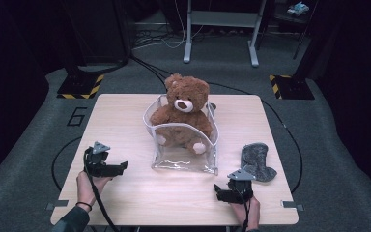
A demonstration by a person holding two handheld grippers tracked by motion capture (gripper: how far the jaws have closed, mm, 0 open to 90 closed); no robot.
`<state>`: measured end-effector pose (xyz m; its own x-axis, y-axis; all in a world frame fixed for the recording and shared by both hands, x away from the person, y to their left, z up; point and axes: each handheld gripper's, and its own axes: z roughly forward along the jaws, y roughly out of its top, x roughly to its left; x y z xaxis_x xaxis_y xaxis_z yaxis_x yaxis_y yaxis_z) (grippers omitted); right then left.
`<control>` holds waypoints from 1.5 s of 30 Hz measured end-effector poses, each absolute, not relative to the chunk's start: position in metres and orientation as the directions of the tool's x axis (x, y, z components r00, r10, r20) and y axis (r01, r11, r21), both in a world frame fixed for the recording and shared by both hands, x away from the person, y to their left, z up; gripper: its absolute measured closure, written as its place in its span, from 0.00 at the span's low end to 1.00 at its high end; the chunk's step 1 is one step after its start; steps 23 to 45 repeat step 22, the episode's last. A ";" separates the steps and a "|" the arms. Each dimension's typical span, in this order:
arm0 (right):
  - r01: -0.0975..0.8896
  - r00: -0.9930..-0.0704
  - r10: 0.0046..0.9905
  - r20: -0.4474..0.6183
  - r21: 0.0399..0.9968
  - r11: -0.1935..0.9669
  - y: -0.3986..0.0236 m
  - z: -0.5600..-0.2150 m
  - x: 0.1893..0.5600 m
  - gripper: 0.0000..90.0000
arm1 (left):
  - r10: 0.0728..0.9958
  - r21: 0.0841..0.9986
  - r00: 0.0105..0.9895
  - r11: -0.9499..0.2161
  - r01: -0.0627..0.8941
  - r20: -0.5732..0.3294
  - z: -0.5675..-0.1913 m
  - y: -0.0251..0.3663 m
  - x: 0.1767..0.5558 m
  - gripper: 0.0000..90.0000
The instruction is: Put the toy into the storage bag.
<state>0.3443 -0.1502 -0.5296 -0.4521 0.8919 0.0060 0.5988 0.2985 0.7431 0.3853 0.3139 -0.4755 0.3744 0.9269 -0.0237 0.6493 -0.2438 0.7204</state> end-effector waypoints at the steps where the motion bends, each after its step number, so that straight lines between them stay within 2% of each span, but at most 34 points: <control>1: 0.598 -0.453 0.892 0.006 0.743 0.299 -0.150 -0.530 0.344 0.16 | 0.930 0.716 0.368 -0.244 0.654 -0.019 -0.481 0.315 0.384 0.09; 6: 0.598 -0.454 0.891 0.005 0.743 0.301 -0.150 -0.530 0.344 0.16 | 0.935 0.711 0.355 -0.250 0.657 0.001 -0.503 0.317 0.379 0.07; 8: 0.598 -0.454 0.891 0.005 0.743 0.300 -0.150 -0.530 0.344 0.16 | 0.933 0.709 0.358 -0.276 0.649 0.036 -0.511 0.317 0.377 0.07; 11: 0.597 -0.457 0.890 0.000 0.742 0.306 -0.151 -0.530 0.344 0.16 | 0.936 0.700 0.351 -0.259 0.666 0.012 -0.525 0.319 0.376 0.06; 13: 0.597 -0.456 0.890 0.000 0.742 0.306 -0.151 -0.530 0.344 0.16 | 0.941 0.732 0.338 -0.231 0.641 0.001 -0.532 0.323 0.373 0.04; 22: 0.605 -0.438 0.899 -0.004 0.739 0.298 -0.149 -0.530 0.345 0.13 | 0.946 0.730 0.324 -0.215 0.648 -0.009 -0.532 0.324 0.372 0.04; 45: 0.605 -0.438 0.899 -0.004 0.739 0.298 -0.149 -0.530 0.345 0.13 | 0.946 0.730 0.324 -0.215 0.648 -0.009 -0.532 0.324 0.372 0.04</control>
